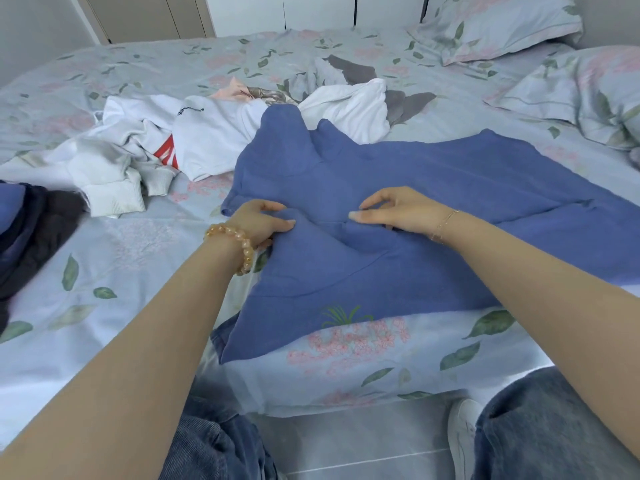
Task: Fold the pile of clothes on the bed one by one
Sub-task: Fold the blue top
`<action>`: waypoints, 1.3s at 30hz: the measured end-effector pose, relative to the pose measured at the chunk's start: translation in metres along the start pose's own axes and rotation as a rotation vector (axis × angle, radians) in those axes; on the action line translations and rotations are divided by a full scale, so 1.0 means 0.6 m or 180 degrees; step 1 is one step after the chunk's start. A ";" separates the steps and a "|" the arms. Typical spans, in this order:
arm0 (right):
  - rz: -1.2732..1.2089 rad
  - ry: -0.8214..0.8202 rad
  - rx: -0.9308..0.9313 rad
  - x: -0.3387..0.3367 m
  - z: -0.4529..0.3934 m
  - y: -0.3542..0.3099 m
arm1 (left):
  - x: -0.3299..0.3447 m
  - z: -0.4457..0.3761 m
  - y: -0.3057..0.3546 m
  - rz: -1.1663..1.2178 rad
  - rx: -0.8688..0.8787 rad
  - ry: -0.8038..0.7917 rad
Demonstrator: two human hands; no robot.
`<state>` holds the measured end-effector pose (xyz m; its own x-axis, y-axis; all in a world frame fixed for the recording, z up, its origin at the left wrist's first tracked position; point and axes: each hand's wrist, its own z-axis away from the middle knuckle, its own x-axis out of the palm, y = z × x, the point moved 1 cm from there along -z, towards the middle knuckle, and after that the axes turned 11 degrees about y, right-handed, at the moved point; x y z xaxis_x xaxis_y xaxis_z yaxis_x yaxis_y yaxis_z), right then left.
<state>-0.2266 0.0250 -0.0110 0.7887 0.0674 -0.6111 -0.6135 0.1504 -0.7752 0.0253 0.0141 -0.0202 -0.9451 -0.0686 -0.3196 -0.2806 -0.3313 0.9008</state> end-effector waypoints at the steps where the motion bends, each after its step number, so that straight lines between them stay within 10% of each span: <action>1: -0.0016 0.0057 -0.0022 0.007 -0.001 0.003 | 0.001 0.001 0.000 -0.0012 0.0099 0.0032; 12: -0.0926 0.0331 -0.0900 -0.058 0.094 -0.007 | -0.053 0.083 0.029 -0.0006 0.1529 -0.0681; 19: 0.0534 -0.0755 -0.1589 -0.045 0.186 0.026 | -0.077 0.155 -0.023 -0.1976 0.2113 -0.1201; 26: 0.1114 0.0046 -0.2198 0.001 0.200 0.051 | -0.025 0.184 -0.023 -0.2019 0.3172 -0.0353; 31: 0.2617 -0.0543 -0.1937 0.037 0.195 0.096 | 0.054 0.170 -0.098 -0.4223 0.2318 -0.0774; 39: -0.0055 -0.0095 -0.1126 -0.046 0.175 0.080 | 0.051 0.145 -0.002 -0.3682 0.2109 -0.0748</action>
<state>-0.2739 0.1339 -0.0144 0.7966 0.0975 -0.5966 -0.5718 -0.1988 -0.7959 -0.0179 0.0944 -0.0052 -0.1019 0.1215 -0.9874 -0.8925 0.4273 0.1446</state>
